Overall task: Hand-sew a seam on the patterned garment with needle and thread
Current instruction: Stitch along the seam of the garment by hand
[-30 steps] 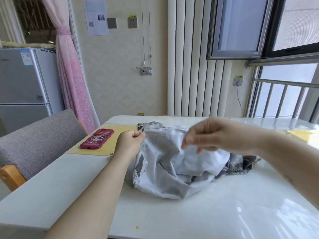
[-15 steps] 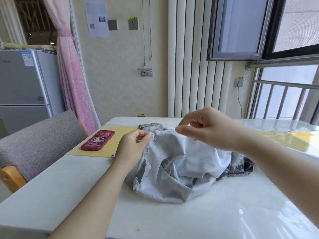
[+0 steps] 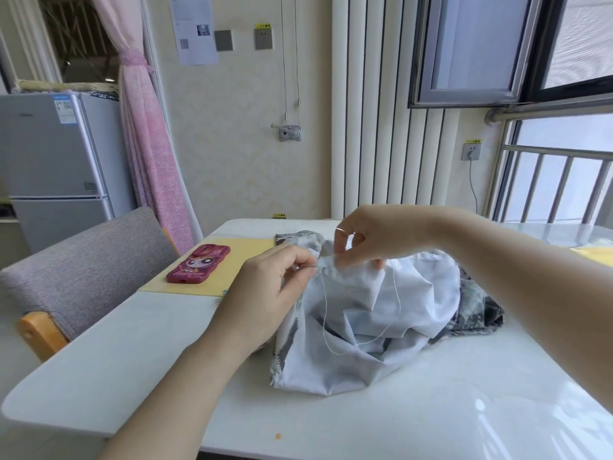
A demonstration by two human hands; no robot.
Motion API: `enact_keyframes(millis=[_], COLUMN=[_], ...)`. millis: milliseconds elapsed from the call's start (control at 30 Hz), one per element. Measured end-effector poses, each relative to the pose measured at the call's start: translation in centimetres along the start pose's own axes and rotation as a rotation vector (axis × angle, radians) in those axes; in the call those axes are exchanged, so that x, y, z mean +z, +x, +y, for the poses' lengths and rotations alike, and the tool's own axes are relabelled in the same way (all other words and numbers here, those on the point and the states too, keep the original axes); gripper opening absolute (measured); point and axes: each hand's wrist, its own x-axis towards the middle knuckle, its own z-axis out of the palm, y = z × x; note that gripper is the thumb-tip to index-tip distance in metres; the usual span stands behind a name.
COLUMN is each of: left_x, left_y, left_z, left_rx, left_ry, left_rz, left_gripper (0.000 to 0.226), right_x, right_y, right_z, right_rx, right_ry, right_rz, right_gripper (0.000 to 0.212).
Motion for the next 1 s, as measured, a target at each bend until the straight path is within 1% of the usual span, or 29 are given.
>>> enact_keyframes(millis=[67, 200, 300, 400, 467, 567, 633, 667, 700, 733, 767, 833, 867, 933, 1000], left_x=[-0.2, 0.3, 0.7, 1.3, 1.6, 1.6, 1.5, 1.4, 1.3, 1.1, 0.9, 0.6, 0.4, -0.1, -0.5], left_y=[-0.2, -0.1, 0.3, 0.5, 0.5, 0.3, 0.2, 0.1, 0.0, -0.1, -0.3, -0.6, -0.7, -1.1, -1.4], left_z=[-0.4, -0.8, -0.5, -0.1, 0.2, 0.4, 0.4, 0.4, 0.4, 0.4, 0.4, 0.4, 0.2, -0.3, -0.8], left_rx=[-0.044, -0.15, -0.239, -0.288, -0.29, -0.282, -0.275, -0.272, -0.267, -0.255, -0.239, -0.22, -0.228, -0.269, -0.316], left_ry=[0.021, 0.08, 0.095, 0.061, 0.025, -0.012, -0.026, -0.029, -0.031, -0.034, -0.034, -0.041, -0.056, -0.129, -0.302], left_rz=[0.003, -0.003, -0.009, -0.043, -0.063, -0.069, -0.07, -0.07, -0.068, -0.064, -0.059, -0.06, -0.065, -0.085, -0.107], left_gripper=[0.007, 0.014, 0.013, 0.011, 0.014, 0.024, 0.026, 0.022, 0.017, 0.013, 0.011, 0.012, 0.014, 0.014, 0.005], right_x=[-0.1, 0.3, 0.6, 1.2, 1.6, 2.1, 2.2, 2.4, 2.7, 3.0, 3.0, 2.7, 2.5, 2.1, 2.2], right_y=[-0.3, -1.0, -1.0, -0.7, -0.8, -1.2, -1.2, -1.0, -0.9, -0.7, -0.6, -0.5, -0.3, -0.3, -0.2], right_z=[0.3, 0.5, 1.0, 1.9, 1.8, 0.7, 0.0, -0.2, -0.6, -0.5, -0.6, -0.5, -0.2, 0.0, 0.2], right_rx=[-0.014, -0.055, -0.034, 0.016, 0.02, -0.043, -0.076, -0.068, -0.067, -0.061, -0.073, -0.076, -0.066, -0.062, -0.07], right_ry=[-0.065, -0.218, -0.319, -0.362, -0.324, -0.163, -0.108, -0.121, -0.147, -0.161, -0.157, -0.075, -0.001, 0.136, 0.26], right_rz=[0.052, 0.133, 0.187, 0.241, 0.269, 0.33, 0.307, 0.262, 0.224, 0.196, 0.189, 0.164, 0.152, 0.13, 0.128], right_gripper=[0.016, 0.014, 0.011, 0.016, 0.019, 0.029, 0.034, 0.035, 0.032, 0.022, 0.005, 0.029, 0.035, 0.03, 0.021])
